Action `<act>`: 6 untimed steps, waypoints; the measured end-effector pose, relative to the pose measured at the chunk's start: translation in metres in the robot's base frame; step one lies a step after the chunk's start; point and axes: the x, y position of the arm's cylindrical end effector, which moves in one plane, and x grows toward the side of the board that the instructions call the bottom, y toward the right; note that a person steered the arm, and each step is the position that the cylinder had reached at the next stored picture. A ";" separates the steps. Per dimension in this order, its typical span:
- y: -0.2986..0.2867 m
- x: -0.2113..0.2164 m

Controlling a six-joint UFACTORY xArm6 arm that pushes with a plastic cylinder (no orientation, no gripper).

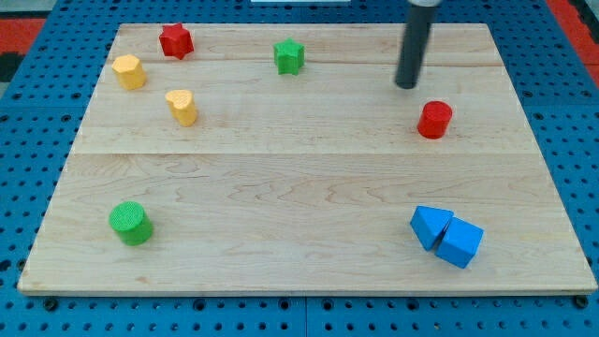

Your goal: Push the red circle into the green star

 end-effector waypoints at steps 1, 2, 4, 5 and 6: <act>0.044 0.069; -0.007 0.084; -0.124 0.009; -0.148 -0.024; -0.173 -0.042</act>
